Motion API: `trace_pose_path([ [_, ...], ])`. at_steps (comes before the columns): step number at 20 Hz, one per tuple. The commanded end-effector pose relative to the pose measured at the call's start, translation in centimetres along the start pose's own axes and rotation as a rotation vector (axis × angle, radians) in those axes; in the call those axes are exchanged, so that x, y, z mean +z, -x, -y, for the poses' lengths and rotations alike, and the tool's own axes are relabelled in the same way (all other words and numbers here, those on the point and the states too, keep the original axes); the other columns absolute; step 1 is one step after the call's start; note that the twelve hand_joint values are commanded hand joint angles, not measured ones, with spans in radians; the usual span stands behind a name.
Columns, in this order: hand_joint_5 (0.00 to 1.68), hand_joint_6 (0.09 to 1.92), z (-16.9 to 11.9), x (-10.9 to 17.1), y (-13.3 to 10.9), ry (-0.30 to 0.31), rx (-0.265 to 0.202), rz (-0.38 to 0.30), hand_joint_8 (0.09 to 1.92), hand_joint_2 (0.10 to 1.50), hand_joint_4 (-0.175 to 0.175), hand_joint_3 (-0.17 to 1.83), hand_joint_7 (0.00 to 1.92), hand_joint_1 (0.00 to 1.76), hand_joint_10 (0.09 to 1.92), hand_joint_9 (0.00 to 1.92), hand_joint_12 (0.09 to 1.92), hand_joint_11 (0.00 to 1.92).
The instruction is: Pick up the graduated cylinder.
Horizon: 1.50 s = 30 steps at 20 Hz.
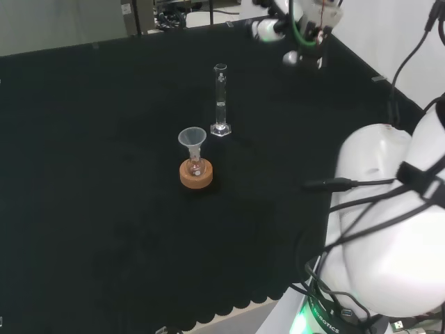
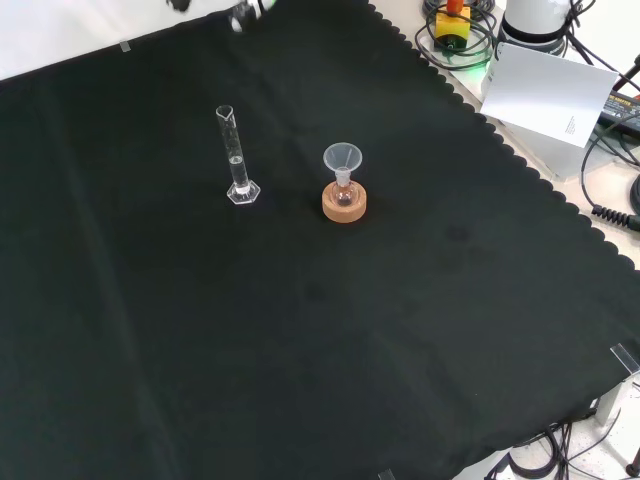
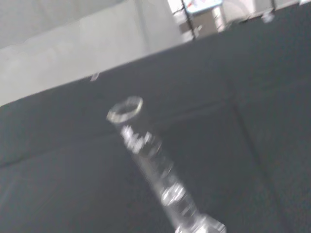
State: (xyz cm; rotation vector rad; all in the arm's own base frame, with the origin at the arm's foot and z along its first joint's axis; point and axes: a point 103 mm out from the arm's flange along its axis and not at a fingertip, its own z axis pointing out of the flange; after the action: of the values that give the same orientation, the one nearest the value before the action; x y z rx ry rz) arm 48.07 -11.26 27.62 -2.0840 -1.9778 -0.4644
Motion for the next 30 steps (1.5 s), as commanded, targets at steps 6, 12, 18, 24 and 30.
trace_pose_path([
  [6, 0.47, 0.09, 0.8, 11.7, 2.4, -0.123, -0.093, -0.298, 0.68, 1.06, -0.054, -0.17, 0.27, 0.78, 0.63, 0.47, 1.36, 0.21],
  [12, 0.42, 0.09, 0.2, 12.7, 3.6, -0.133, -0.119, -0.393, 0.66, 1.05, -0.057, -0.17, 0.23, 0.79, 0.62, 0.46, 1.35, 0.21],
  [18, 0.39, 0.09, -0.9, 14.4, 4.0, -0.098, -0.132, -0.451, 0.64, 1.03, -0.059, -0.17, 0.19, 0.82, 0.6, 0.43, 1.35, 0.2],
  [24, 0.44, 0.09, -1.7, 16.2, 4.0, -0.105, -0.175, -0.475, 0.66, 1.02, -0.061, -0.17, 0.3, 0.9, 0.6, 0.51, 1.35, 0.22],
  [30, 0.49, 0.09, -2.2, 17.4, 3.8, -0.12, -0.206, -0.516, 0.66, 1.02, -0.057, -0.17, 0.34, 0.89, 0.6, 0.54, 1.34, 0.24],
])
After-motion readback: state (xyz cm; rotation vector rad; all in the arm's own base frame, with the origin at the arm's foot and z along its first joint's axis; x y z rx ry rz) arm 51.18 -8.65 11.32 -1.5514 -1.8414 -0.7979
